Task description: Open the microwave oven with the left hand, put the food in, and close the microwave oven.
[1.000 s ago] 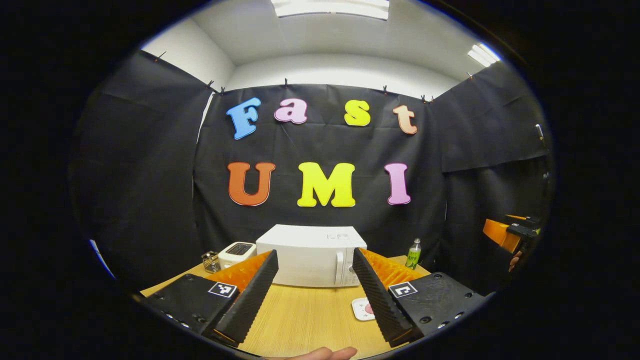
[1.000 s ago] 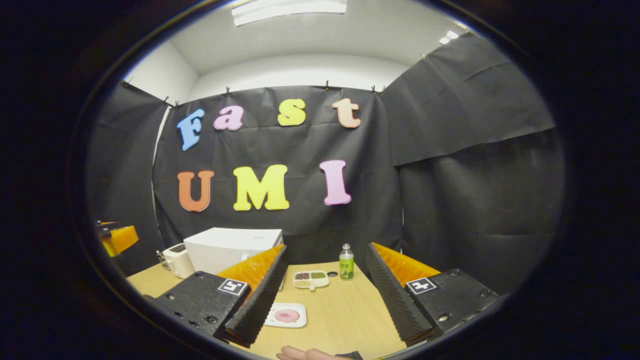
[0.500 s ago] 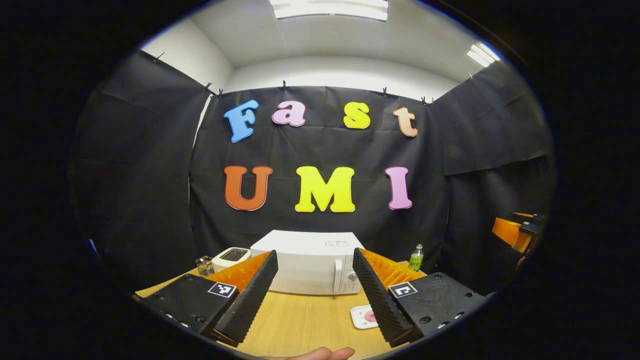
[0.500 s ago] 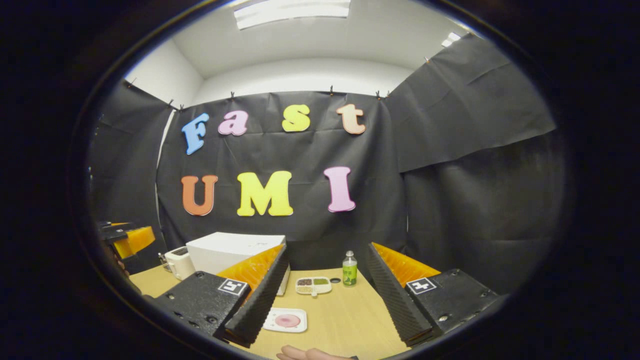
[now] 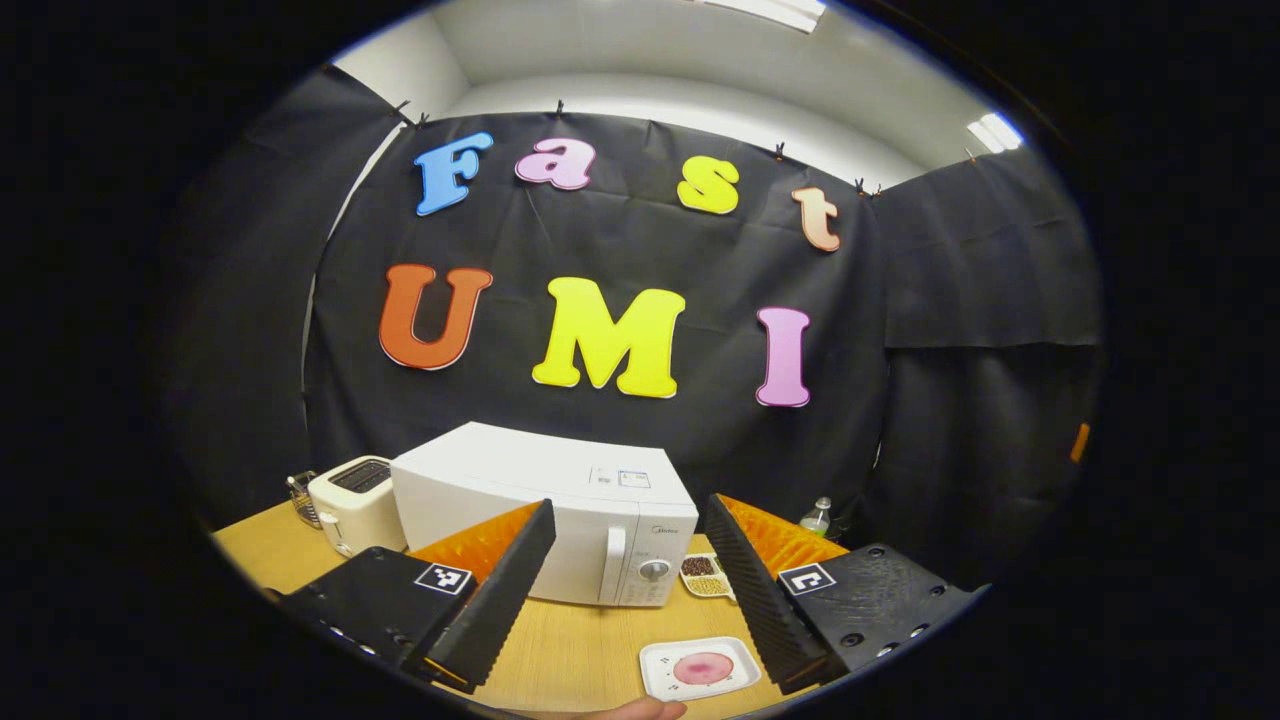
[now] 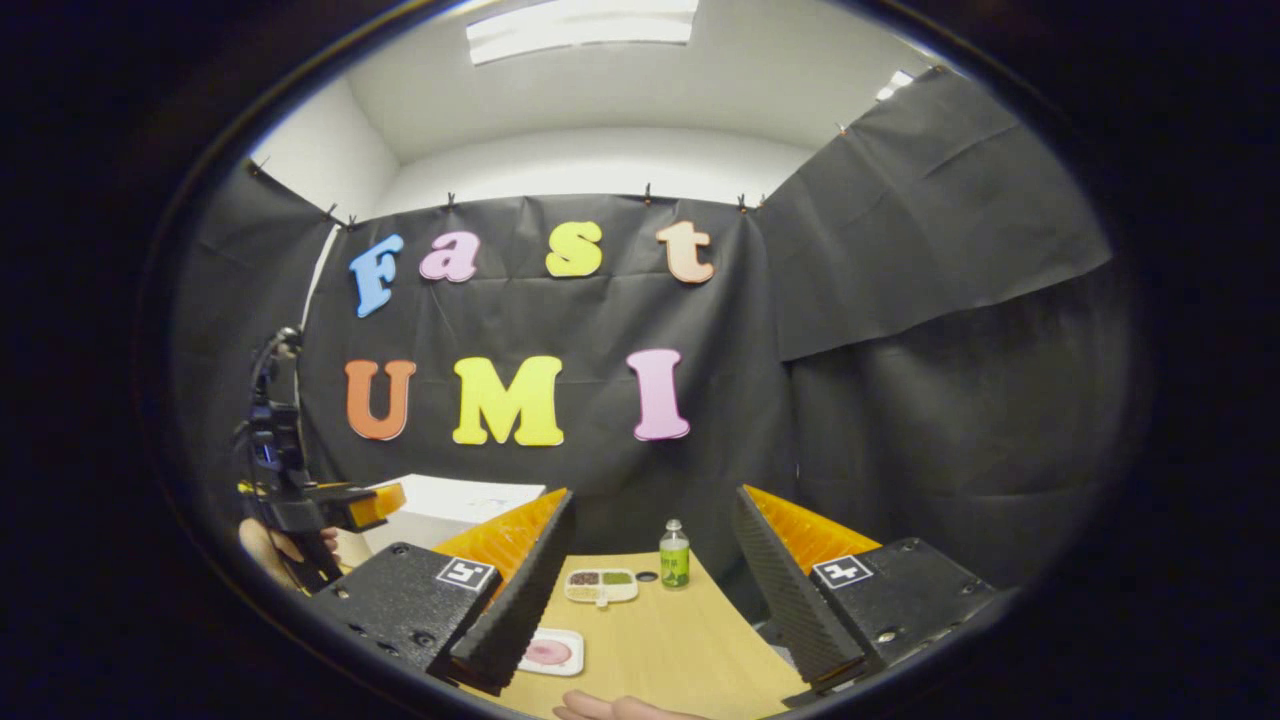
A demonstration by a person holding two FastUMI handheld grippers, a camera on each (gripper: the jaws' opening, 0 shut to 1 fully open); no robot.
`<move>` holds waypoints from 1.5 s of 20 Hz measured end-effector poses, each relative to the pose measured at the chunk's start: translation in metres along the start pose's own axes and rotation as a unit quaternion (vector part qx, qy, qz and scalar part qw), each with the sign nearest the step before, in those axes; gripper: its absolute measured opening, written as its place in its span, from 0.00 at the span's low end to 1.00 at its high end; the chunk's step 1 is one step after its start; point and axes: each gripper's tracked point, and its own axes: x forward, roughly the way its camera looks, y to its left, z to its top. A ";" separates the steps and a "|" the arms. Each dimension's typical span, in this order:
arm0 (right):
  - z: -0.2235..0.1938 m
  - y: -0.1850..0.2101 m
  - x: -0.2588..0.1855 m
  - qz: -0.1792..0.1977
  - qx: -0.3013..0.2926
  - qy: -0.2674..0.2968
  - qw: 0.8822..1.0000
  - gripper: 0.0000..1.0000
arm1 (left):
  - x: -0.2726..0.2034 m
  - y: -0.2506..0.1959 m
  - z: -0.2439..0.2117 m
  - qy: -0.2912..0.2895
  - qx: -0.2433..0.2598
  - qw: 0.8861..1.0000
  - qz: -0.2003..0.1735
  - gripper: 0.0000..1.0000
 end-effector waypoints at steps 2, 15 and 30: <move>0.000 -0.006 0.000 -0.002 -0.001 -0.004 1.000 1.00 | 0.035 -0.002 -0.018 0.003 0.003 1.000 0.003 0.95; -0.042 -0.042 0.020 -0.025 -0.008 0.023 0.999 1.00 | 0.158 0.007 -0.162 0.075 0.034 0.997 0.003 0.88; -0.074 -0.056 0.033 -0.034 0.004 0.053 0.998 1.00 | 0.169 0.022 -0.190 0.077 0.064 0.995 0.028 0.11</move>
